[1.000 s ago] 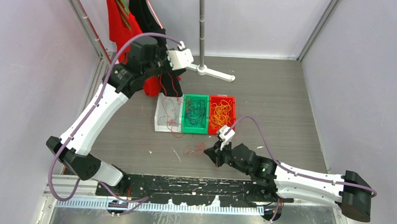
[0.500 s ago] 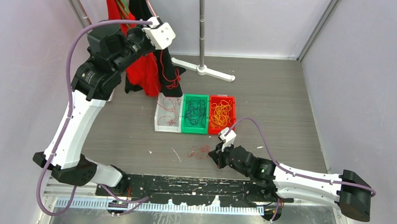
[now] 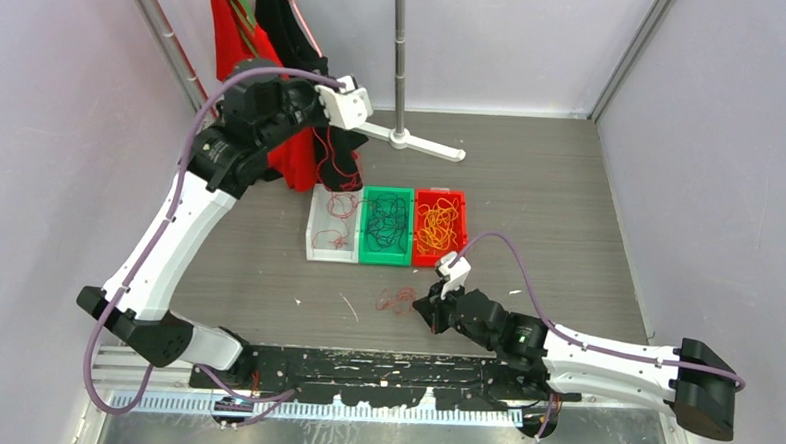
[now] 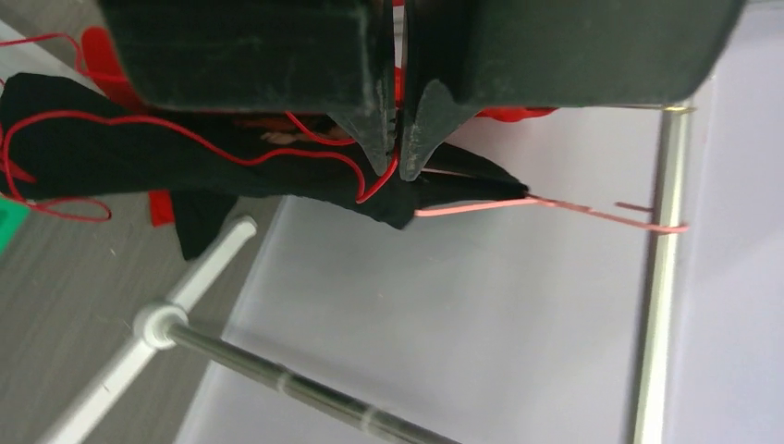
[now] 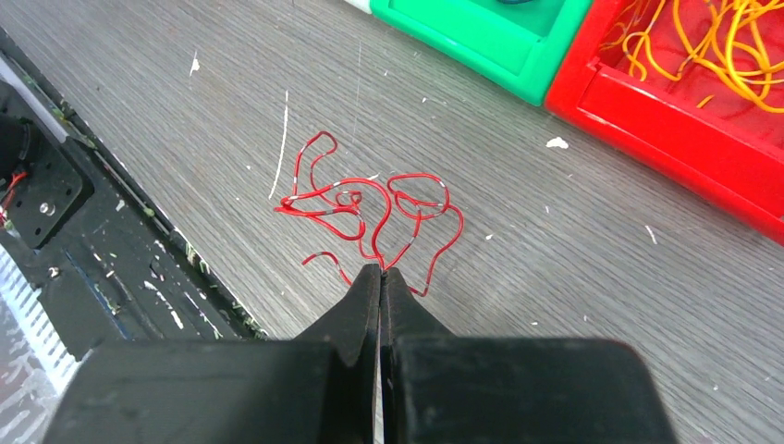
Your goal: Untangle the cables
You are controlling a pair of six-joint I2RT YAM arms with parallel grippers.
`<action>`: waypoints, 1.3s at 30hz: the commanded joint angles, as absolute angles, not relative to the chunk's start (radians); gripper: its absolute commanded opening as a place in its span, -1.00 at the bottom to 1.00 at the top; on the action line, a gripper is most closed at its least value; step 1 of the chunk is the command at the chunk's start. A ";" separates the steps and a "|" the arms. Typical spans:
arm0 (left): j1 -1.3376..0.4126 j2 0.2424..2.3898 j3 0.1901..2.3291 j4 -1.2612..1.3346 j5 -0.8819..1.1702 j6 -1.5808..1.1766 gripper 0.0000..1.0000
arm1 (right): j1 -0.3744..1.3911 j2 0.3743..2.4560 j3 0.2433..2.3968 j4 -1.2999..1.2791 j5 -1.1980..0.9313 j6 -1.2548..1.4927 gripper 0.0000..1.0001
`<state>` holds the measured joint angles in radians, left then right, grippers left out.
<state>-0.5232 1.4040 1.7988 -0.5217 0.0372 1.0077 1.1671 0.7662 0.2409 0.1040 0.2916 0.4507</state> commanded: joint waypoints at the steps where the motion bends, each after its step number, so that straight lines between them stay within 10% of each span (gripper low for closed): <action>1: -0.516 1.367 1.758 -0.501 0.061 1.094 -1.00 | 1.164 0.723 0.249 0.101 0.346 0.472 -0.98; 39: -0.502 1.549 1.222 -0.414 0.124 0.735 -1.00 | 1.164 0.661 0.316 0.081 0.388 0.554 -0.98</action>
